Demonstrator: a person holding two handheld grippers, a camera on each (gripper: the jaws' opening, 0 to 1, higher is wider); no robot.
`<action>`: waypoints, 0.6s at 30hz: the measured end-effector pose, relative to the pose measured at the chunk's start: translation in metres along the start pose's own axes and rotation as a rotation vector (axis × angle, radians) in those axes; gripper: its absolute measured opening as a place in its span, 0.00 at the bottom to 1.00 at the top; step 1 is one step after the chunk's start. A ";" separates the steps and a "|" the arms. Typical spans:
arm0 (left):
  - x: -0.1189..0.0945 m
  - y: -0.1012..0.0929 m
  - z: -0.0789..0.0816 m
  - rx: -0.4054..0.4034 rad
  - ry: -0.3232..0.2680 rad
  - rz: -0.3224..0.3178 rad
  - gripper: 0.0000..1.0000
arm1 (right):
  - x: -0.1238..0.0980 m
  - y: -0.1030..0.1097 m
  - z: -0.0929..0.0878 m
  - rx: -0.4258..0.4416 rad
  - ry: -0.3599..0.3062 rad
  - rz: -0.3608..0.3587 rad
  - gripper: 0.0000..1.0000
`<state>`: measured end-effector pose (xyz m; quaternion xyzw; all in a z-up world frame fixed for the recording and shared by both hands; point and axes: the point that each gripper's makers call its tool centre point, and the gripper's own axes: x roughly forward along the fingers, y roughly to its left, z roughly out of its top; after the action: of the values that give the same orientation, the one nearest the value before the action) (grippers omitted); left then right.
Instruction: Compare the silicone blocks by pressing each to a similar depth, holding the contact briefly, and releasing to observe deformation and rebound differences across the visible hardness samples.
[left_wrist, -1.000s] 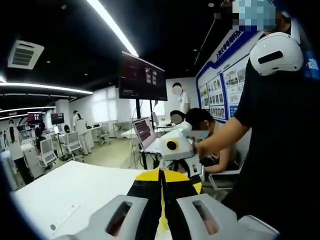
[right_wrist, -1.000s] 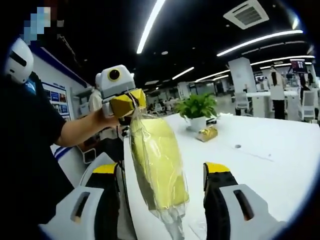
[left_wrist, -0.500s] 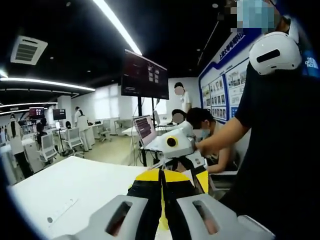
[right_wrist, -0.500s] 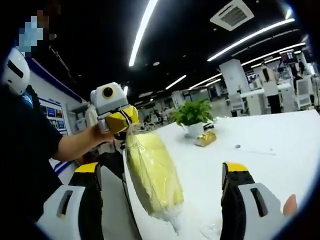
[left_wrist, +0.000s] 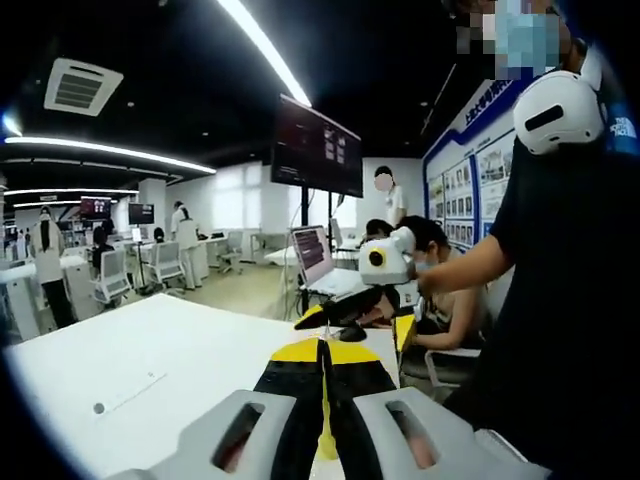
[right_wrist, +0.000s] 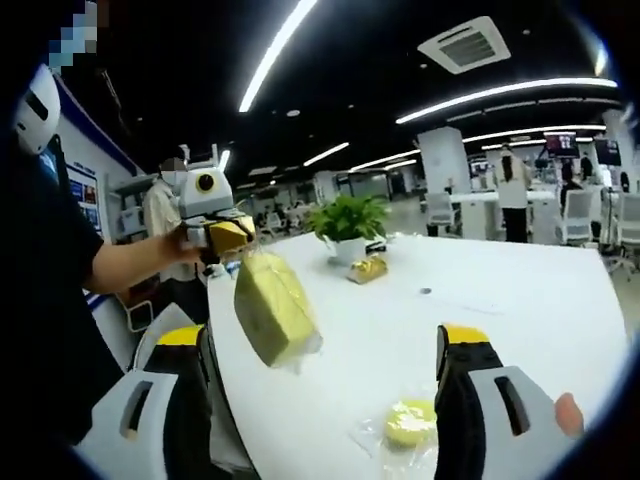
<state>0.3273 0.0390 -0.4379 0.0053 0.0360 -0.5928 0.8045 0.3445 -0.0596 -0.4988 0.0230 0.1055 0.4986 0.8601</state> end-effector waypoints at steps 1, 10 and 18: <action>-0.001 0.002 -0.001 -0.002 -0.001 0.011 0.00 | -0.005 -0.003 0.000 -0.003 0.003 -0.013 0.85; -0.010 0.011 -0.022 -0.058 0.031 0.083 0.00 | -0.055 -0.014 -0.018 -0.015 0.070 -0.094 0.76; -0.012 0.015 -0.048 -0.139 0.065 0.119 0.00 | -0.085 0.006 -0.067 0.098 0.142 -0.102 0.75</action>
<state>0.3351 0.0574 -0.4855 -0.0290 0.1027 -0.5397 0.8351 0.2850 -0.1349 -0.5502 0.0241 0.1914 0.4487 0.8726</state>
